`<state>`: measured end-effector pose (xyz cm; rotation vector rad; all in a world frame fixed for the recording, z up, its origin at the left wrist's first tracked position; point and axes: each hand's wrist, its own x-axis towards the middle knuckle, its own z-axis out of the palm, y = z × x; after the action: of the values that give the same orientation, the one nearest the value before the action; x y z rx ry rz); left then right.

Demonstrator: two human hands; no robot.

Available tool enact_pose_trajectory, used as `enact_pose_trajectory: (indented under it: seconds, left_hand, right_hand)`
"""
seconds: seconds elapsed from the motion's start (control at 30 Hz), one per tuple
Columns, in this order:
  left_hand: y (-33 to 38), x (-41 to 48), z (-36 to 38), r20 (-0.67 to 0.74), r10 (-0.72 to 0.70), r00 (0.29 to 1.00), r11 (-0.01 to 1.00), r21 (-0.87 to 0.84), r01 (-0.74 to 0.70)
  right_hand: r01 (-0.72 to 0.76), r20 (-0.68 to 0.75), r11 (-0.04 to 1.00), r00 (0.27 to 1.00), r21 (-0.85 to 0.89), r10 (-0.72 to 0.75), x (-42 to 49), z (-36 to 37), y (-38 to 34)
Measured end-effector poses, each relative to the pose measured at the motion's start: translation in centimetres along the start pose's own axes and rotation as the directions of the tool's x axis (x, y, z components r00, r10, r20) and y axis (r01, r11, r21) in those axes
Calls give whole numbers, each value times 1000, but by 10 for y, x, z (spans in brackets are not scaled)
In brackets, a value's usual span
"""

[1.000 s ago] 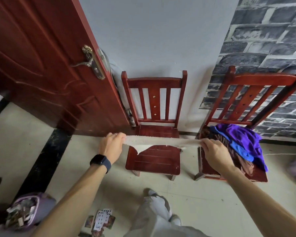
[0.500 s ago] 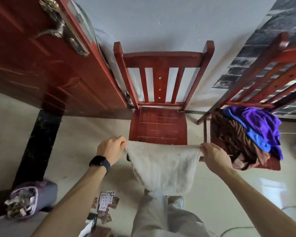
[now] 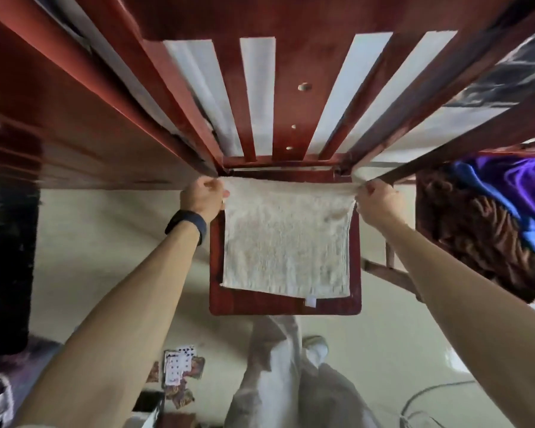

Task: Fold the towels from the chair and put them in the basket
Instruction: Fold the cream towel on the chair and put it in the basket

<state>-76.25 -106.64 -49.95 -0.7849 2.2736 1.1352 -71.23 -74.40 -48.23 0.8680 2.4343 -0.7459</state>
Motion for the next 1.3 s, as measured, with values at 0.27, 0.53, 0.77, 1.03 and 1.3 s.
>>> enact_pose_trajectory:
  seconds: [0.27,0.53,0.77,1.03,1.3]
  left_hand:
    - [-94,-32,32,66,-133,989,959,260,112]
    - [-189,-93,68,-16,-240,971,894,387,227]
    - [-200,-90,63,-26,-262,965,948,182,262]
    - [-182,-93,41,-30,-171,985,940,293,172]
    - [-161,-99,26,11,-189,982,970,157,185]
  right_hand:
    - [-225,183,974,957,-26,226,-40,67,71]
    - [-360,149,933,922,-2,356,-105,138,159]
    - [-449,134,864,893,229,429,-108,149,157]
    - [-509,260,740,861,440,438,-106,125,149]
    - [-448,204,855,892,263,404,-101,107,140]
